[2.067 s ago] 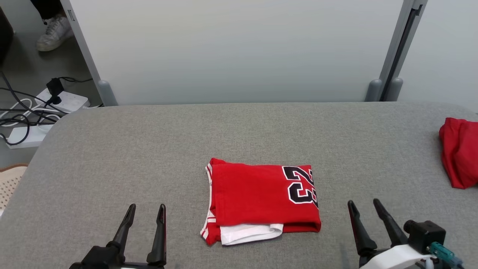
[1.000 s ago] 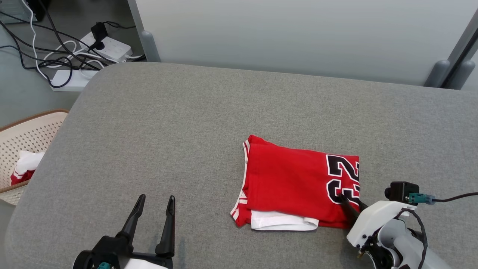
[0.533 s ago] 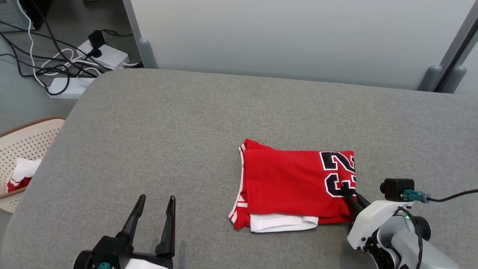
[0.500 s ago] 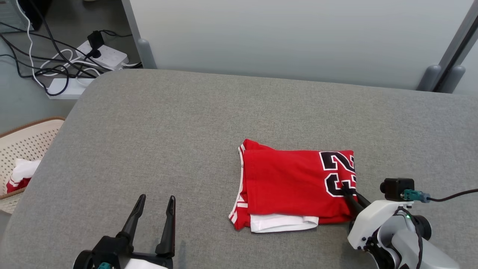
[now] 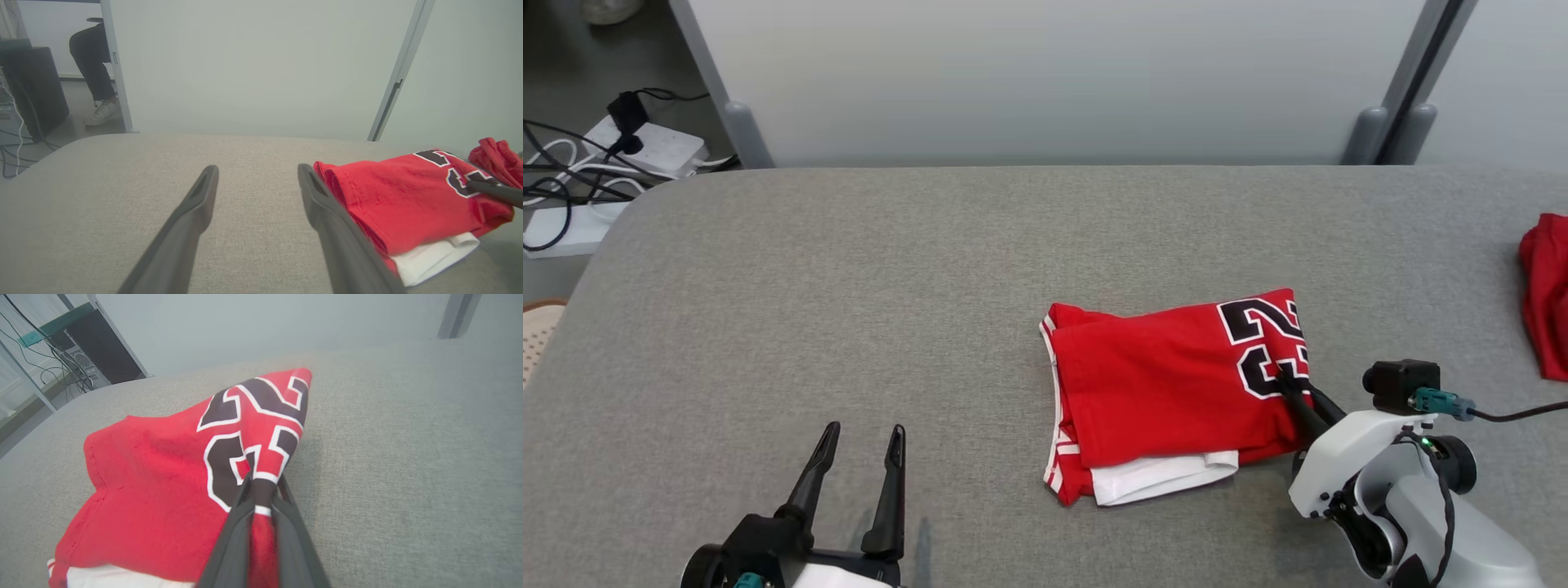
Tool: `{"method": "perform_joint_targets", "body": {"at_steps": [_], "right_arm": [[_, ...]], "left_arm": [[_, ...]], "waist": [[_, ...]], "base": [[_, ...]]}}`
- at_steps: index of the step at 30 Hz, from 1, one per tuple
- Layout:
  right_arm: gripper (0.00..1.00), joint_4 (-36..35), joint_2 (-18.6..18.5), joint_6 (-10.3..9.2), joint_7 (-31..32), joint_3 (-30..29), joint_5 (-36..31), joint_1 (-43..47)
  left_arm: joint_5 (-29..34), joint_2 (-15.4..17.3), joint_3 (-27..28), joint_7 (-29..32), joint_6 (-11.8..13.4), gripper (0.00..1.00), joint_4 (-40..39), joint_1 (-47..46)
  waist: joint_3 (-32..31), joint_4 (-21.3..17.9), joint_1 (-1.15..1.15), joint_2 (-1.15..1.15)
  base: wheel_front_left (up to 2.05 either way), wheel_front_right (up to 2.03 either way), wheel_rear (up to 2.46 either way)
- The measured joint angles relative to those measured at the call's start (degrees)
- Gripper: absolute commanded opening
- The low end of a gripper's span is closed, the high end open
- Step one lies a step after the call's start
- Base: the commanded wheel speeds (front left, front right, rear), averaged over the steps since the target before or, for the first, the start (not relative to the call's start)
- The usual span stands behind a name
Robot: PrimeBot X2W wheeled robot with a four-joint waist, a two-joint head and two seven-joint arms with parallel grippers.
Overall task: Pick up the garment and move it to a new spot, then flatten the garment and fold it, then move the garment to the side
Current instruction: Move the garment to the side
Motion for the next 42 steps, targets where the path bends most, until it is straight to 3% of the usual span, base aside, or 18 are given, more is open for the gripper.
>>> {"method": "perform_joint_targets", "body": {"at_steps": [20, 24, 35, 36, 42], "right_arm": [[0.00, -3.07, 1.94, 0.00, -0.32, -3.92, -5.02, 0.71], [0.00, -3.65, 2.91, 0.00, -0.32, -4.07, -5.27, 0.75], [0.00, -4.77, 1.58, 0.00, -0.32, -7.02, -9.16, -0.22], [0.00, -4.91, -0.27, 0.00, -0.32, -9.77, -12.18, -3.00], [0.00, -4.87, -3.52, 0.00, -0.33, -16.24, -18.15, -10.23]], "left_arm": [[0.52, 0.00, 0.11, 0.00, -0.76, 1.00, -0.37, -2.30], [1.49, -0.01, -0.03, 0.00, -0.92, 1.00, -0.40, -3.03], [2.04, -0.01, -0.30, 0.00, -1.51, 1.00, -0.63, -4.82], [2.59, 0.12, -0.14, 0.00, -1.65, 1.00, -0.64, -5.60], [3.13, 0.52, -0.03, 0.00, -2.52, 1.00, -1.40, -7.20]], "waist": [[1.37, -14.40, 0.00, 0.00], [2.58, -20.69, 0.00, 0.00], [5.46, -20.81, 0.00, 0.00], [6.46, -20.02, 0.00, 0.00], [9.93, -18.03, 0.00, 0.00]], "base": [[0.00, 0.00, 0.00], [0.00, 0.00, 0.00], [0.00, 0.00, 0.00], [0.00, 0.00, 0.00], [0.00, 0.00, 0.00]]}}
